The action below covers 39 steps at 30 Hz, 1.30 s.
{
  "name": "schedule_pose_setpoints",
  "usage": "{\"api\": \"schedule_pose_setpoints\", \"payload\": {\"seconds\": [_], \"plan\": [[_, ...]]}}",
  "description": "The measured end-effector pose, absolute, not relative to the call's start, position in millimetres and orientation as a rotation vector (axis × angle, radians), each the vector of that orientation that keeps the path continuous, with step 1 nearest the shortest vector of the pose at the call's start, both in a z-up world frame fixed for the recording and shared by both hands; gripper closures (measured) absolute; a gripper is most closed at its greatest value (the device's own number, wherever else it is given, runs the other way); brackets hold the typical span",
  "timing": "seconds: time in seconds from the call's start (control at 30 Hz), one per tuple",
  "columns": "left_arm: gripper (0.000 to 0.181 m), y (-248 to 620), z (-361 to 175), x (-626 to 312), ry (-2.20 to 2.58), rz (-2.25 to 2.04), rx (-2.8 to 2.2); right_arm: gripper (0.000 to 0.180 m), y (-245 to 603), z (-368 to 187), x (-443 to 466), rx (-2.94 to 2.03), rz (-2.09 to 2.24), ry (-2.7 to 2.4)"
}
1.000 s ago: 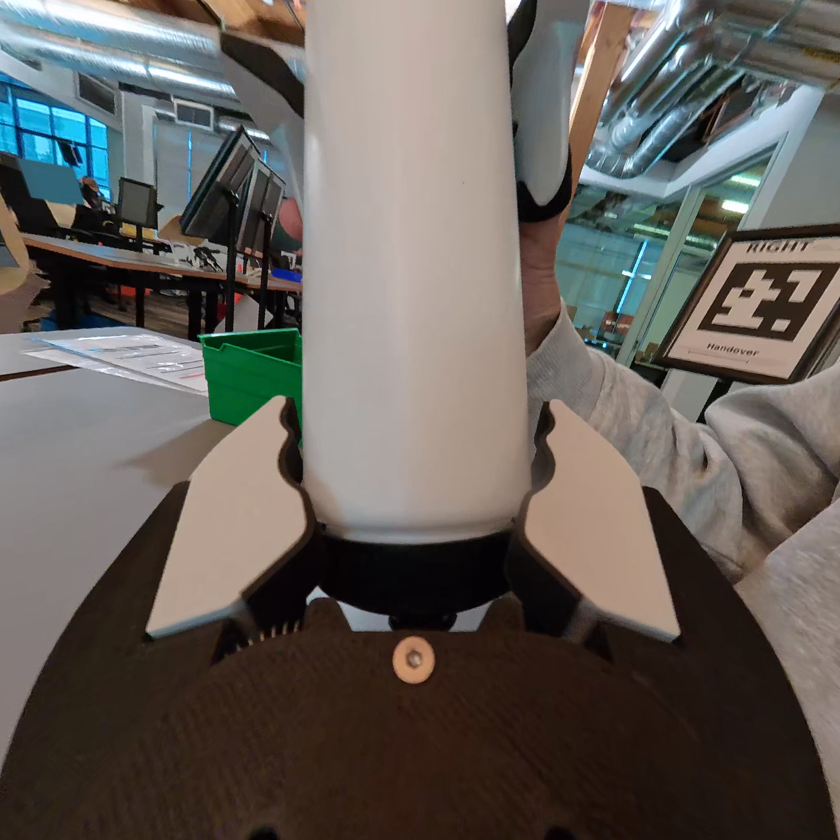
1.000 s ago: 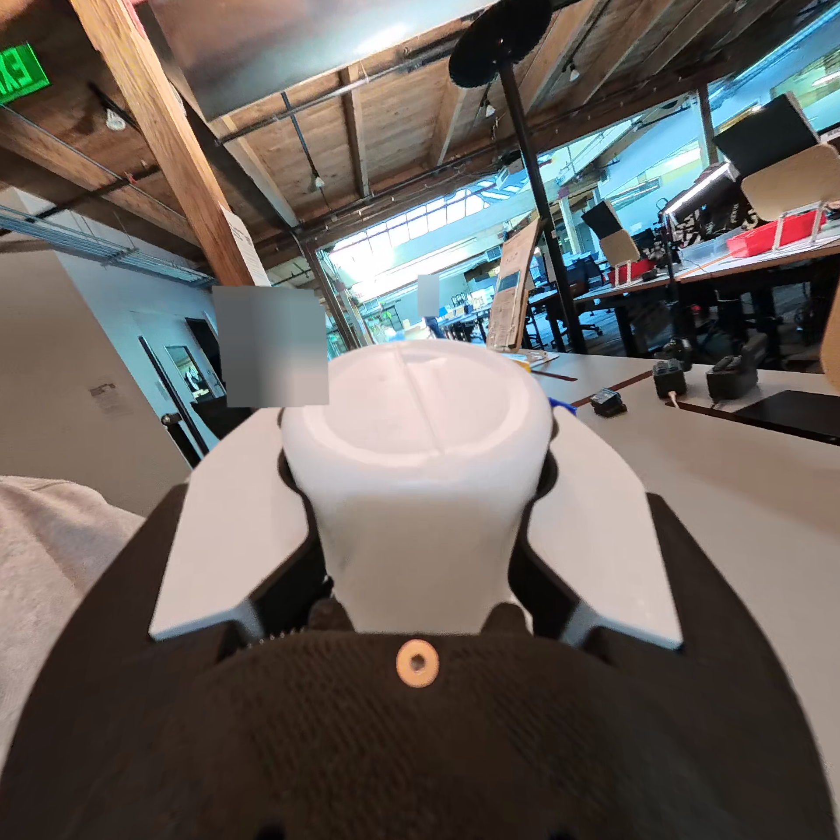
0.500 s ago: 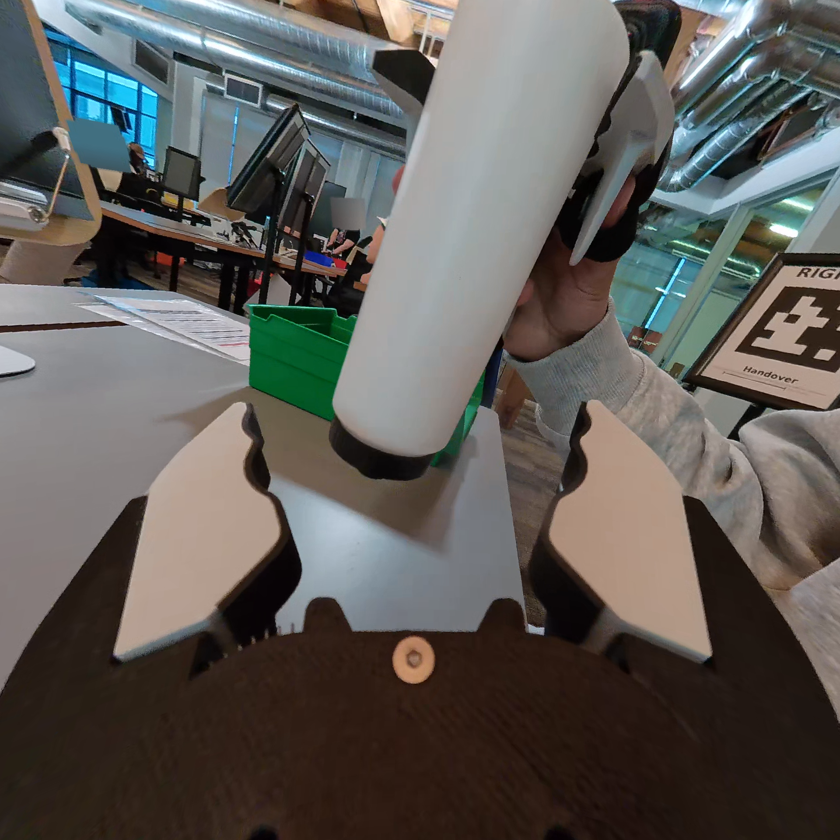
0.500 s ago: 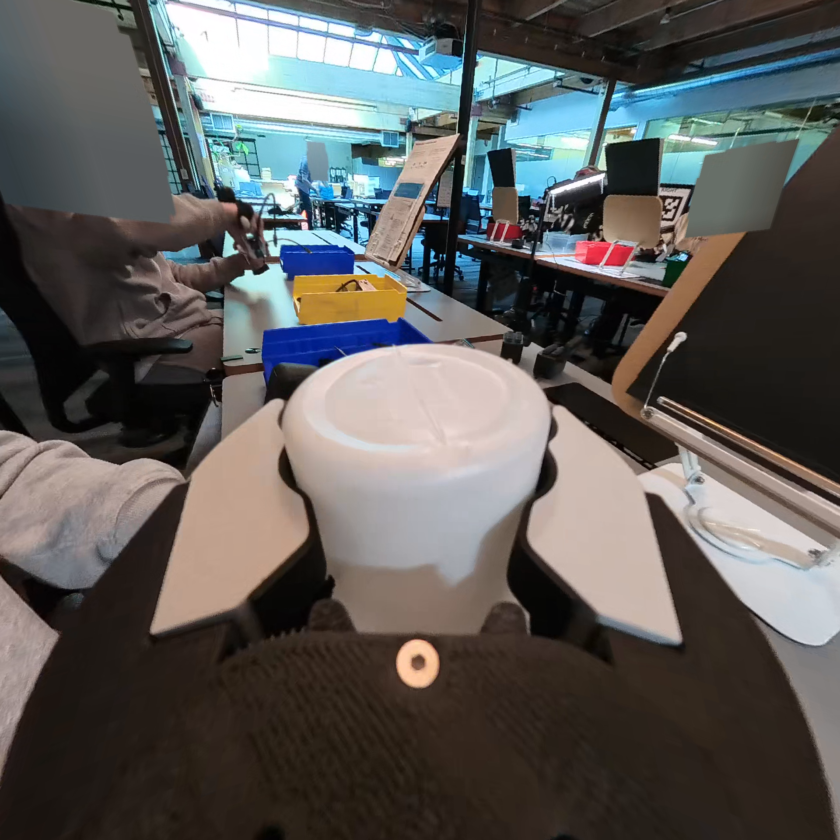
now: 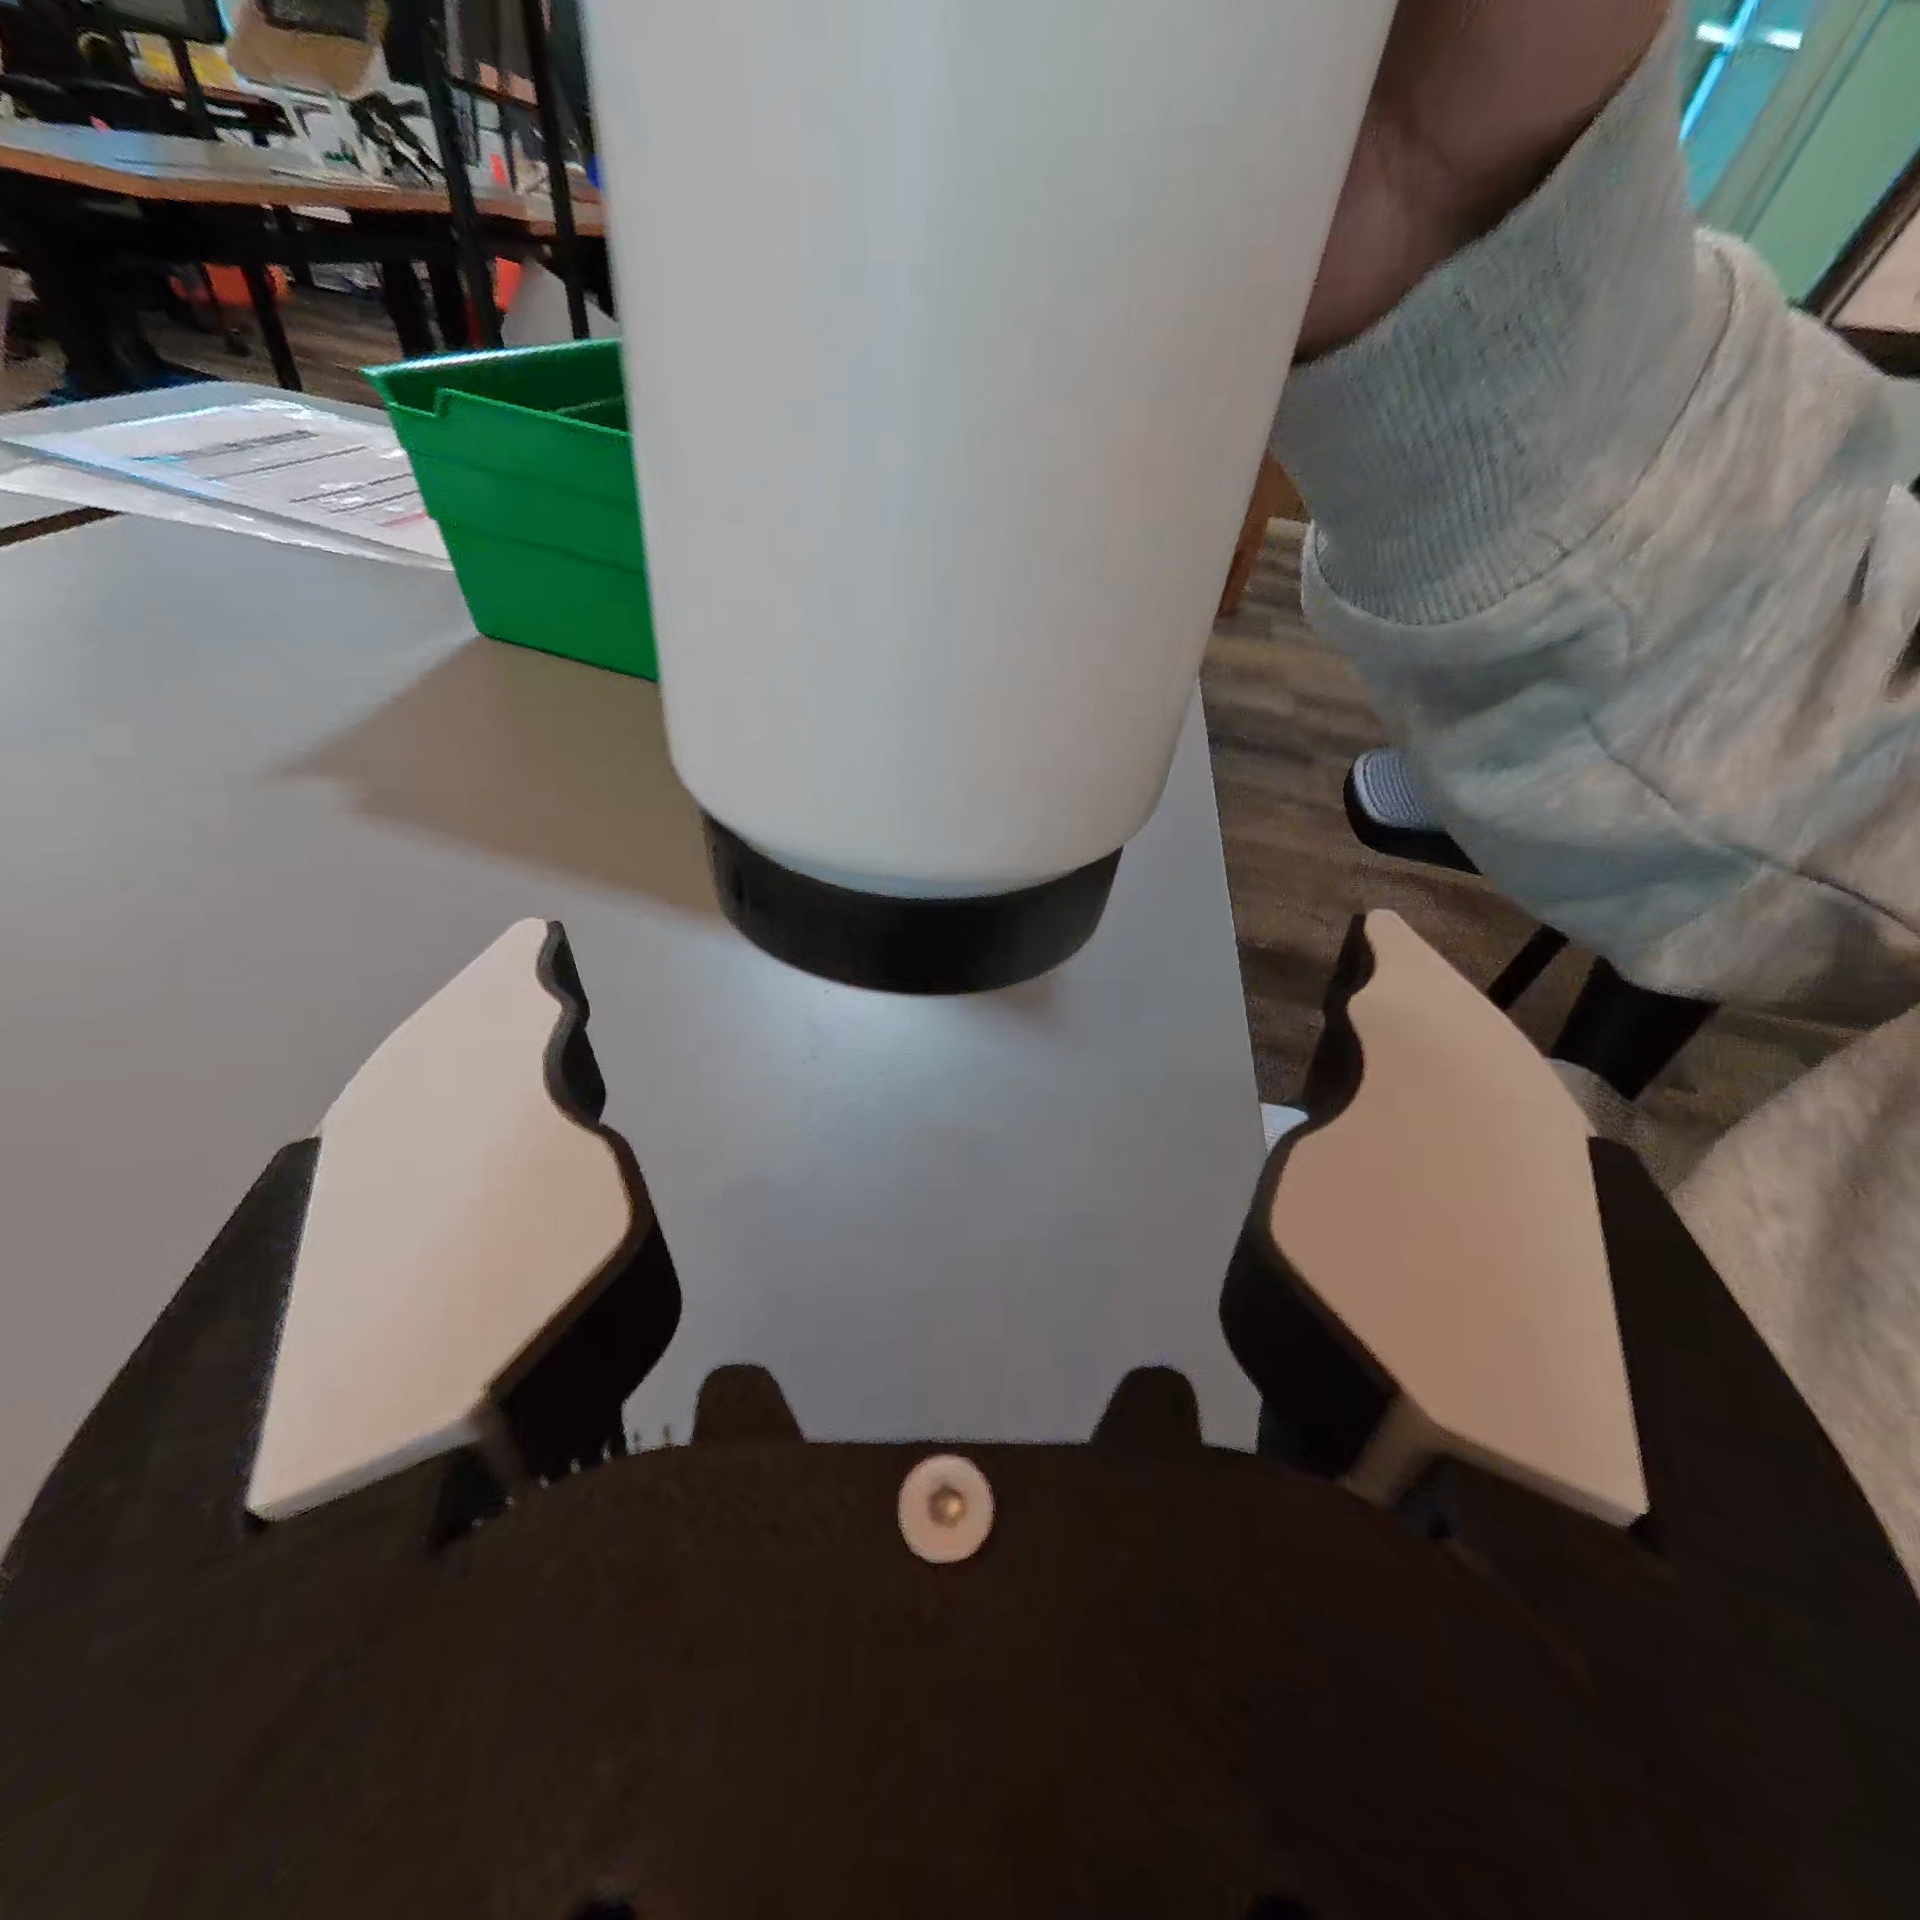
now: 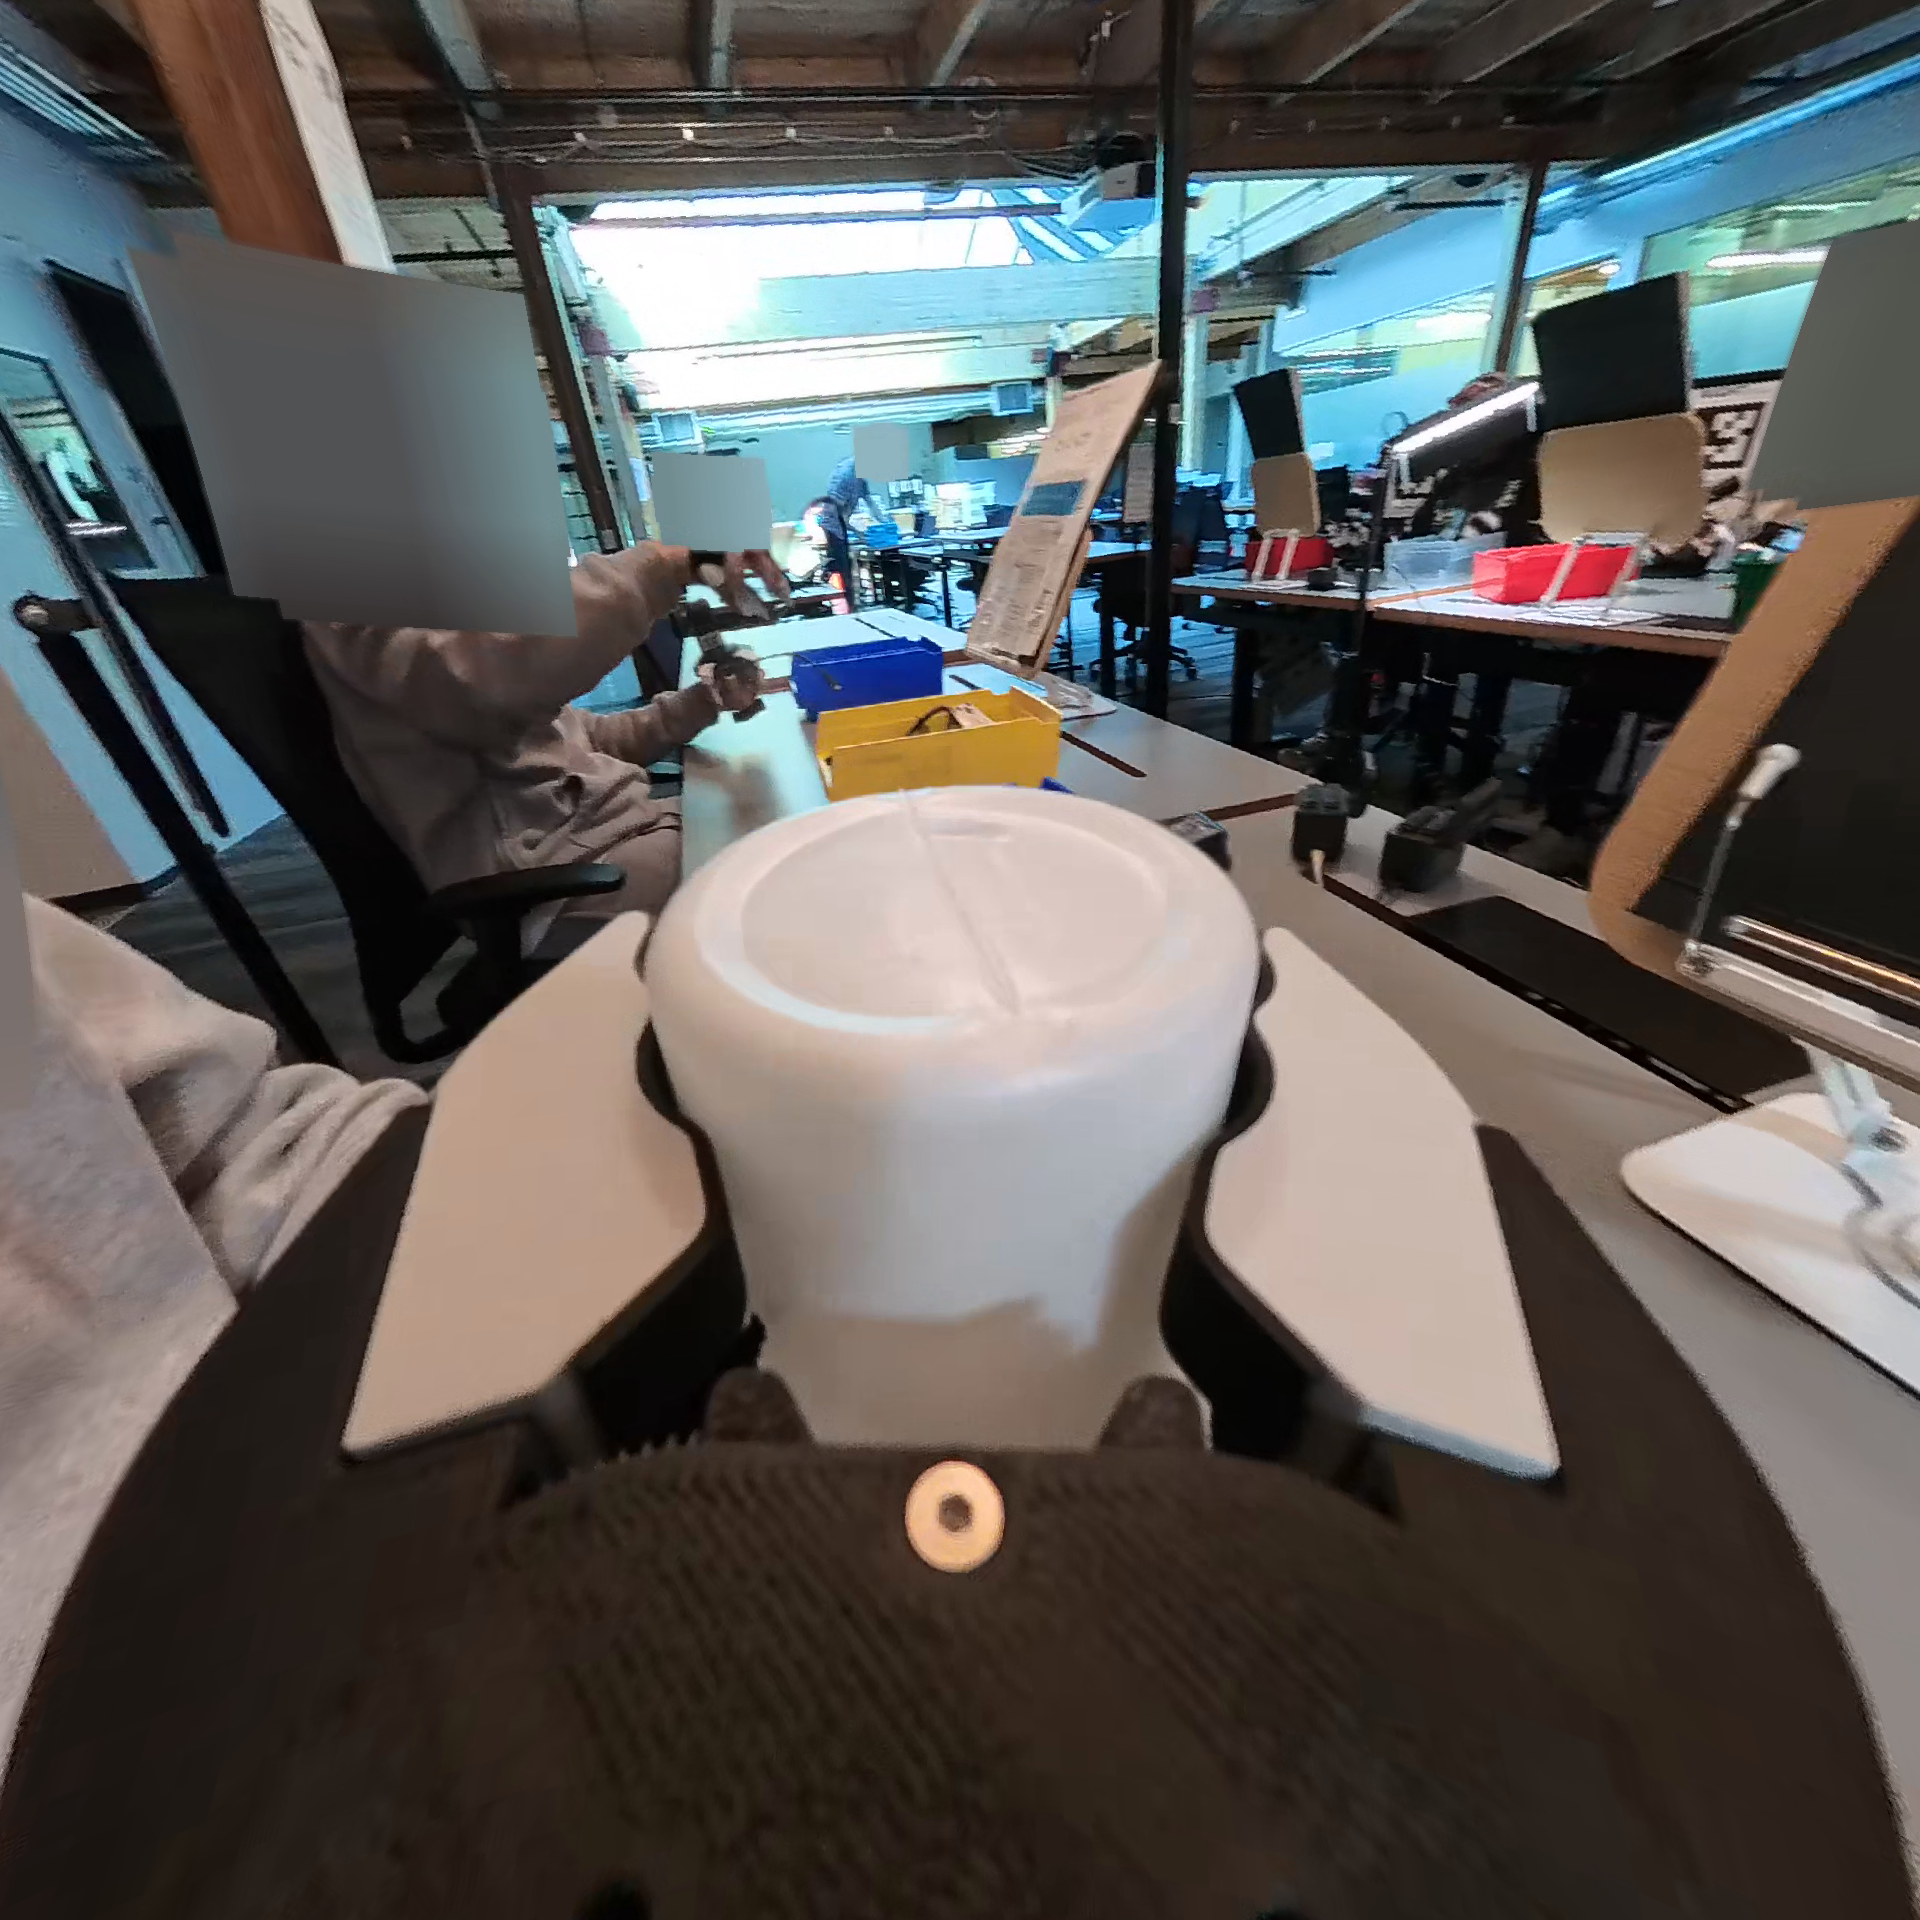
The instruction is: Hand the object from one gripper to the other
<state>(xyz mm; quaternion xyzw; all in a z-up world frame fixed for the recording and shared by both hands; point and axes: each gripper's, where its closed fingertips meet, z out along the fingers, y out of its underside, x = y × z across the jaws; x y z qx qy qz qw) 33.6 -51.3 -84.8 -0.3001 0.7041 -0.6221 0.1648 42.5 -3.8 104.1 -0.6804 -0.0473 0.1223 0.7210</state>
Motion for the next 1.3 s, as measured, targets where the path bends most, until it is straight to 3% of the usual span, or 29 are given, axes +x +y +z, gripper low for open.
{"api": "schedule_pose_setpoints", "payload": {"seconds": [0.8,0.97,1.3], "plan": [[0.081,-66.9,-68.9,21.8,1.935,-1.848,-0.716,0.075,12.9,114.3,-4.4,-1.481,0.317,-0.171],[0.077,-65.3,-65.9,23.1,1.907,-1.88,-0.738,0.075,14.9,113.4,-5.0,-1.483,0.302,-0.17],[0.086,-63.5,-59.8,24.6,1.875,-1.866,-0.721,0.075,14.8,119.1,-7.0,-1.459,0.292,-0.169]]}}
